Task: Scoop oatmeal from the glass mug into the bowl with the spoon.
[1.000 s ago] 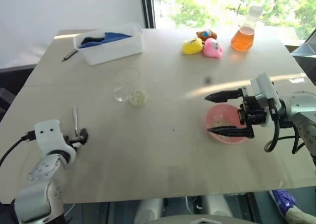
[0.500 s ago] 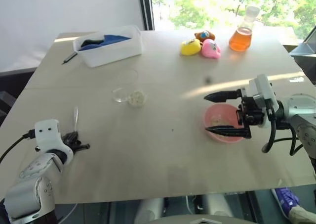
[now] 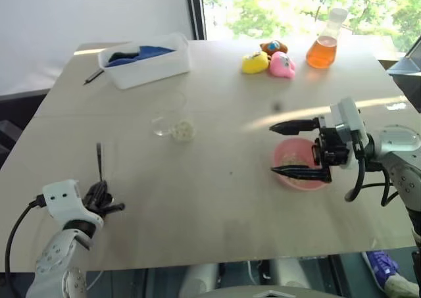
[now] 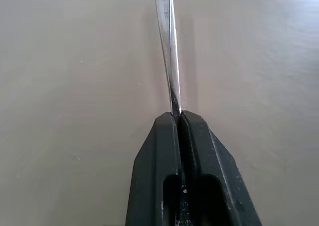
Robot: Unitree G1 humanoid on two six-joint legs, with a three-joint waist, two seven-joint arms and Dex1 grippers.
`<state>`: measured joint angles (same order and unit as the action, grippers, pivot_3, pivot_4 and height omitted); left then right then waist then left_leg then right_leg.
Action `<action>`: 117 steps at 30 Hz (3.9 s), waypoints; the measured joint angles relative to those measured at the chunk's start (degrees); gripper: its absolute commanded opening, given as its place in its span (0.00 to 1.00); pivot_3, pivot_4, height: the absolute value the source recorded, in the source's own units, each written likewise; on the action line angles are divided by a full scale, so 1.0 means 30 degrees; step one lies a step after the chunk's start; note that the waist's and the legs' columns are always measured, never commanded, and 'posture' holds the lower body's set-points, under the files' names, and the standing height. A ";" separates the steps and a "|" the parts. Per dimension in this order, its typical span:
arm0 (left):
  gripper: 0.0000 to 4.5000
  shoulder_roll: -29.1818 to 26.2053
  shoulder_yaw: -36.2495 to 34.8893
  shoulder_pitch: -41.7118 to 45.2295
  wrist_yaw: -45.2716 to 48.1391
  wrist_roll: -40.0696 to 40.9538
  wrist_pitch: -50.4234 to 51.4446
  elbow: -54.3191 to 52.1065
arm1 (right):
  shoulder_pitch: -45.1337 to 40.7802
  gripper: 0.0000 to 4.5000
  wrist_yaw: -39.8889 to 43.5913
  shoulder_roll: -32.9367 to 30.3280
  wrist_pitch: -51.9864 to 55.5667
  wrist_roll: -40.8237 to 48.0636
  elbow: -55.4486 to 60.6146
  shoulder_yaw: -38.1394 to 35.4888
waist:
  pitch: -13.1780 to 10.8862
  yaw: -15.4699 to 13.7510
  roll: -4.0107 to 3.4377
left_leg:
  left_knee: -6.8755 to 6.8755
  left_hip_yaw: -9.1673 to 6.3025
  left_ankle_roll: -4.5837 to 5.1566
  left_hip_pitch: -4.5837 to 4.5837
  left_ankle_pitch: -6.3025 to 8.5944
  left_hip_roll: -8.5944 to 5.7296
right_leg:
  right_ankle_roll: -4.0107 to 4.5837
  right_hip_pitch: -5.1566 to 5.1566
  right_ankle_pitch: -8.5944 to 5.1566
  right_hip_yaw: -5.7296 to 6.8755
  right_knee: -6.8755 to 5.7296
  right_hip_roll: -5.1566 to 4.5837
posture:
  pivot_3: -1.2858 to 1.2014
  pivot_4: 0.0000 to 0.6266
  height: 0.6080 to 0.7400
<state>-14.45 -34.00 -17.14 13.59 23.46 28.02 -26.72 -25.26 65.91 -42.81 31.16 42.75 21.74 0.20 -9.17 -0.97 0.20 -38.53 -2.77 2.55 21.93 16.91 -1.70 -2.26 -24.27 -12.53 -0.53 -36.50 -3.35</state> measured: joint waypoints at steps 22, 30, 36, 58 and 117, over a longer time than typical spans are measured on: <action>0.01 -0.1582 0.8609 -0.2379 0.8118 -0.0330 -0.7744 -0.4244 | -0.0496 1.00 -0.7893 0.6828 0.5761 0.2718 0.0429 0.1073 | 0.0002 0.0149 0.0001 | -0.0029 0.0019 0.0024 -0.0020 0.0000 0.0007 | 0.0012 0.0012 0.0002 -0.0015 -0.0007 0.0066 | 0.52 0.24 1.00; 0.01 -0.1826 1.0608 -0.0505 0.7703 -0.2509 -0.8798 -0.2688 | -0.1524 1.00 -1.5837 1.0303 1.1168 0.7406 -0.0361 0.0082 | -0.0001 0.0113 -0.0009 | -0.0028 -0.0012 0.0006 -0.0012 -0.0010 -0.0009 | 0.0016 -0.0004 0.0004 0.0009 -0.0065 0.0056 | 0.52 0.24 1.00; 0.01 -0.1999 1.0907 -0.0261 0.7514 -0.3294 -0.9528 -0.1846 | -0.1715 1.00 -1.7437 1.0670 1.1404 0.8196 -0.0477 -0.0244 | -0.0002 0.0154 -0.0010 | -0.0028 -0.0012 0.0012 -0.0019 -0.0010 -0.0009 | 0.0014 -0.0005 0.0005 0.0016 -0.0076 0.0072 | 0.52 0.24 1.00; 0.00 -0.2580 1.1724 -0.0286 0.7723 -0.3891 -1.1524 -0.0375 | -0.1750 0.01 -1.7956 1.0513 1.1632 0.8263 -0.0638 -0.0050 | -0.0002 0.0570 -0.0012 | -0.0029 -0.0012 0.0024 -0.0028 -0.0007 -0.0005 | 0.0007 -0.0002 0.0006 0.0020 -0.0090 0.0102 | 0.52 0.24 1.00; 0.62 -0.3471 0.6289 0.6606 0.2609 -0.4728 -1.0859 0.7447 | -0.3419 0.00 -2.0860 0.8285 1.1235 0.8768 -0.2241 -0.2849 | -0.0004 0.0560 -0.0011 | -0.0025 -0.0018 -0.0001 0.0008 -0.0023 -0.0009 | 0.0003 -0.0032 0.0010 0.0041 -0.0095 0.0070 | 0.52 0.24 1.00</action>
<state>-24.86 -15.13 2.68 21.41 9.28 -4.56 -4.38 -35.52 3.33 -17.95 64.87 69.05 15.01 -8.35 -9.18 0.71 0.16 -38.60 -2.83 2.55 21.95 16.84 -1.72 -2.26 -24.37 -12.50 -0.40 -36.79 -3.14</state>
